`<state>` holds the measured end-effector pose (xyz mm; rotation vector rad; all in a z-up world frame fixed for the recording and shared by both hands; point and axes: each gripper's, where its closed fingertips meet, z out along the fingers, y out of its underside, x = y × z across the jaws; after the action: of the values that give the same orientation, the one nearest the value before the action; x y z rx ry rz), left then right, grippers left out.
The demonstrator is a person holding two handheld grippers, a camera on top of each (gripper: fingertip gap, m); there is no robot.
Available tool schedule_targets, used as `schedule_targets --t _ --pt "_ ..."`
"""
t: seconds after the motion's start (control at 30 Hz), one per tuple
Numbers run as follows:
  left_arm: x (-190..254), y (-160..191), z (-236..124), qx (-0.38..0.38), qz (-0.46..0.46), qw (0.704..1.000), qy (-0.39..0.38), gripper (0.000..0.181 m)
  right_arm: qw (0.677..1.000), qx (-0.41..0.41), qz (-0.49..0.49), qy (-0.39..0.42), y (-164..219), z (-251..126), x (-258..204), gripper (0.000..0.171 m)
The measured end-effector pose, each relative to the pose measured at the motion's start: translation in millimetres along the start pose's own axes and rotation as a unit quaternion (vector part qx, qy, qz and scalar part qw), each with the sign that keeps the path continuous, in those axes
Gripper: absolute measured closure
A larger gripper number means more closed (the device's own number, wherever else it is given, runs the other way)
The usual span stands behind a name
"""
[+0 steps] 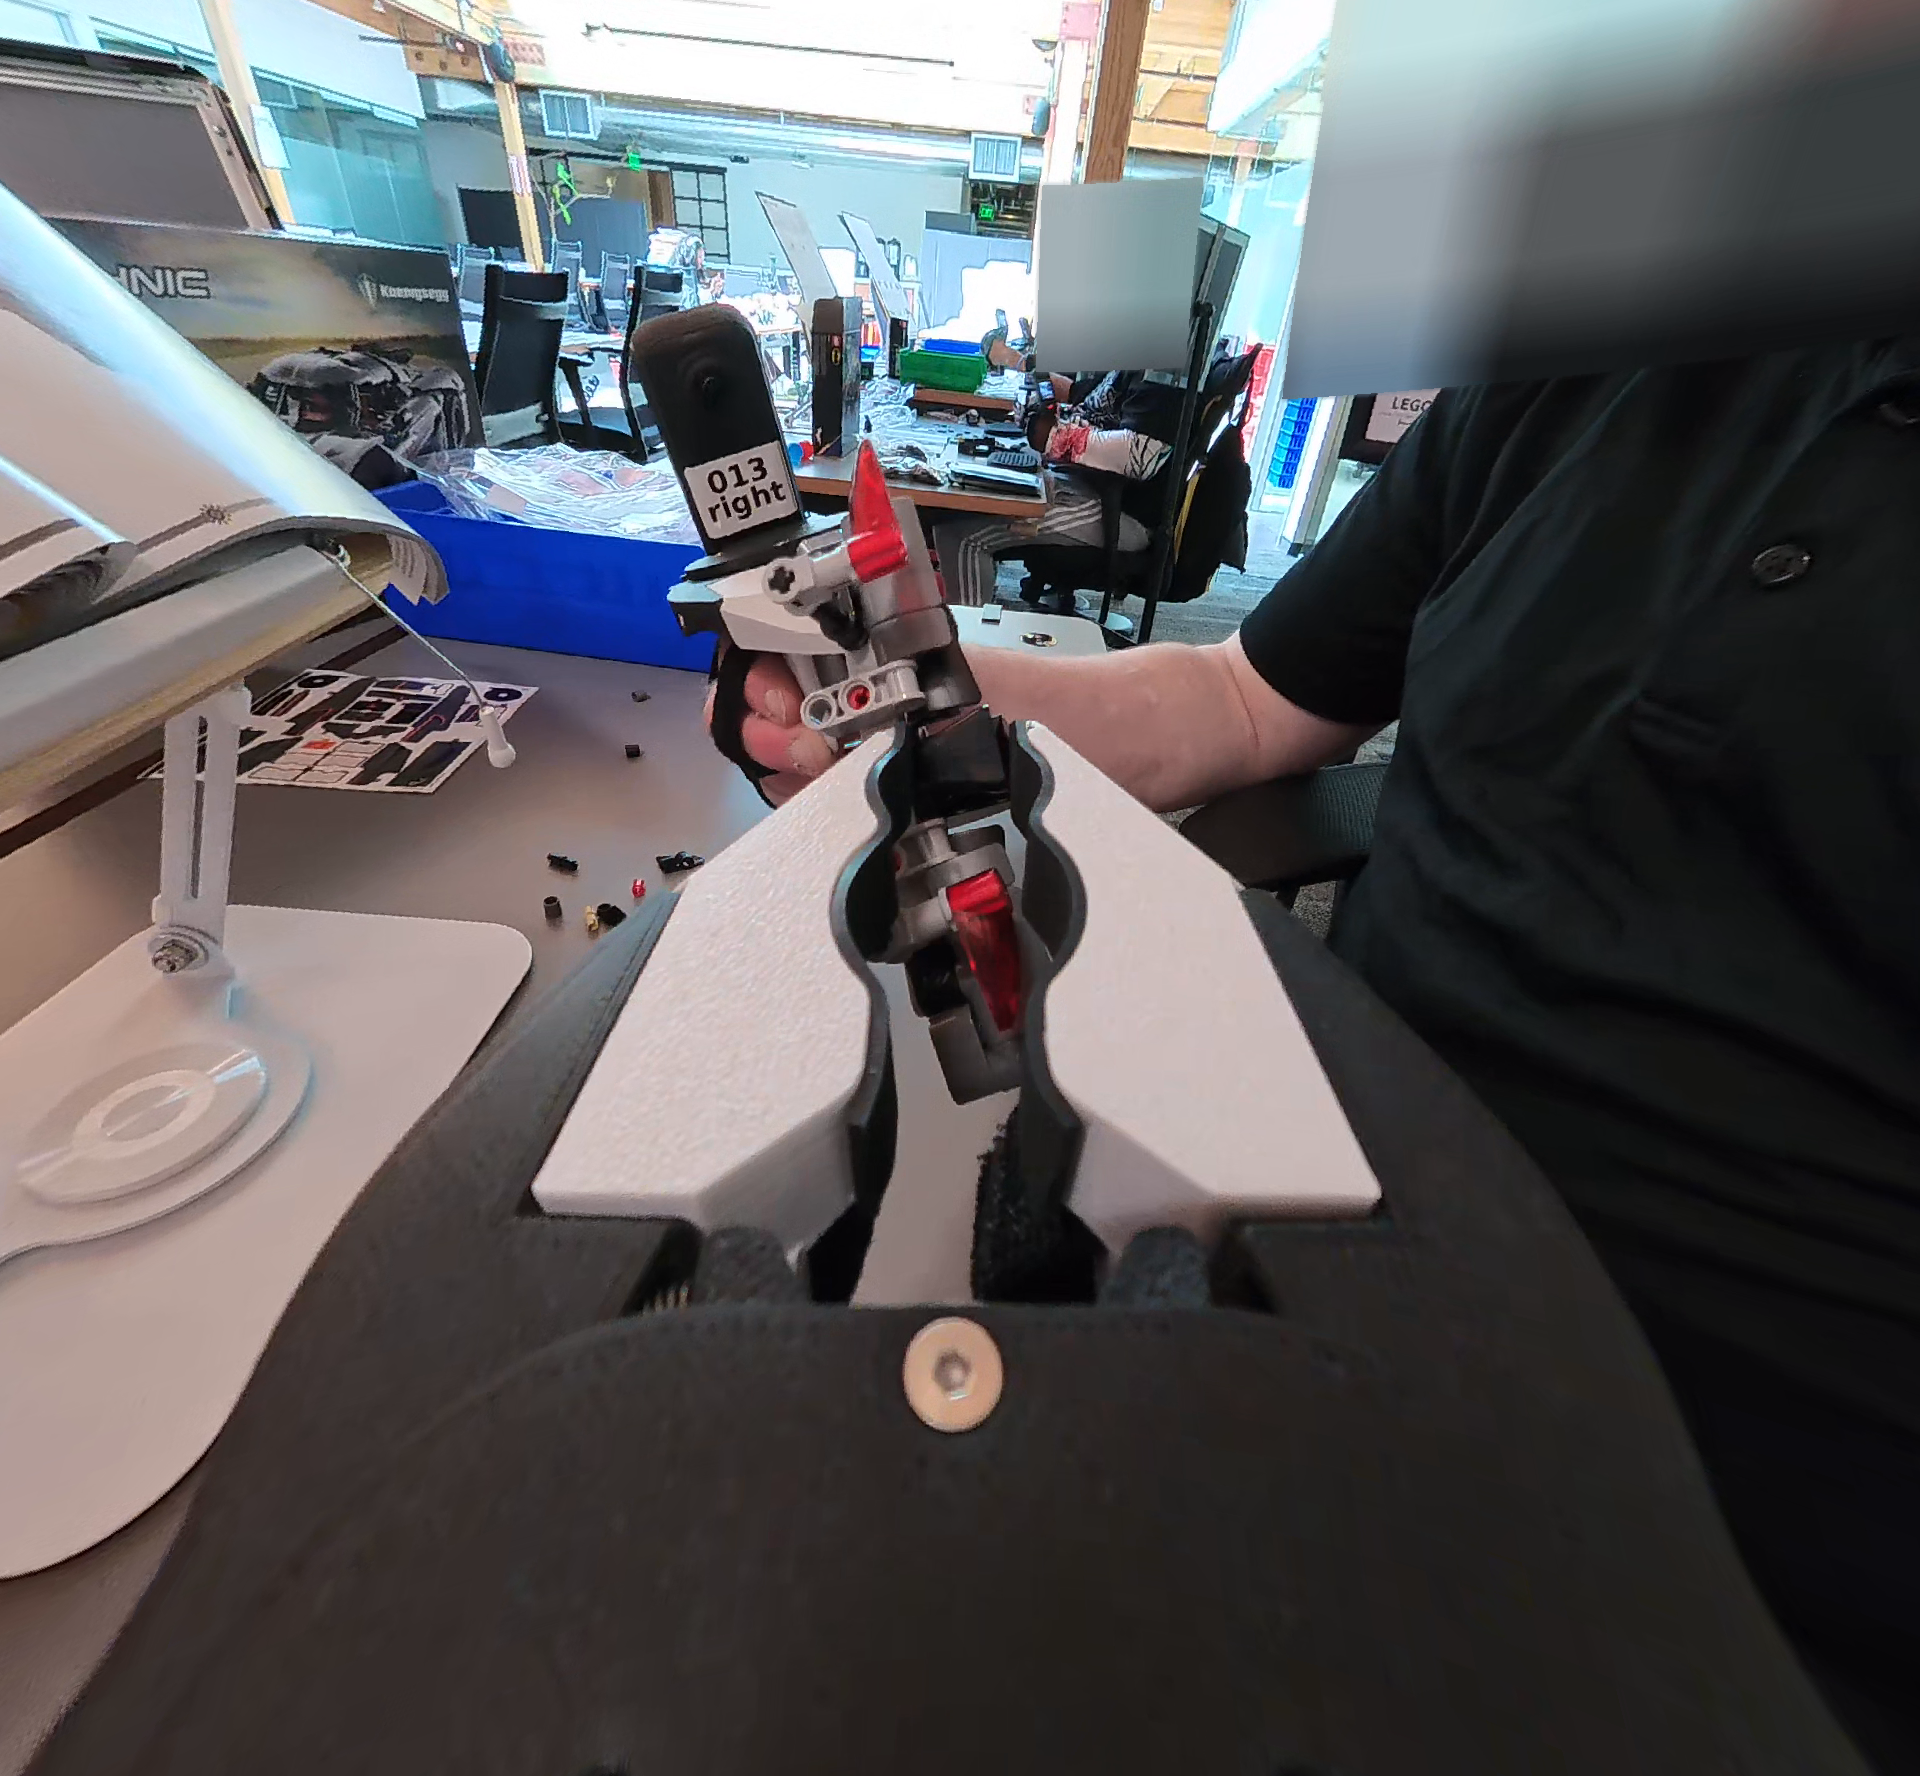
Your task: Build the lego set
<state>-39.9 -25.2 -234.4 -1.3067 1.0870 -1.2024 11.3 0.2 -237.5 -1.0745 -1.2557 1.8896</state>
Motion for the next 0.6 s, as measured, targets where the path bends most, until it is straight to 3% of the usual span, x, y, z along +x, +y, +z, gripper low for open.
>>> schedule_targets --t 0.6 --pt "-2.7 3.6 -0.4 -0.007 0.003 1.000 -0.012 0.165 1.000 -0.002 0.000 0.002 1.4 0.1 0.6 0.167"
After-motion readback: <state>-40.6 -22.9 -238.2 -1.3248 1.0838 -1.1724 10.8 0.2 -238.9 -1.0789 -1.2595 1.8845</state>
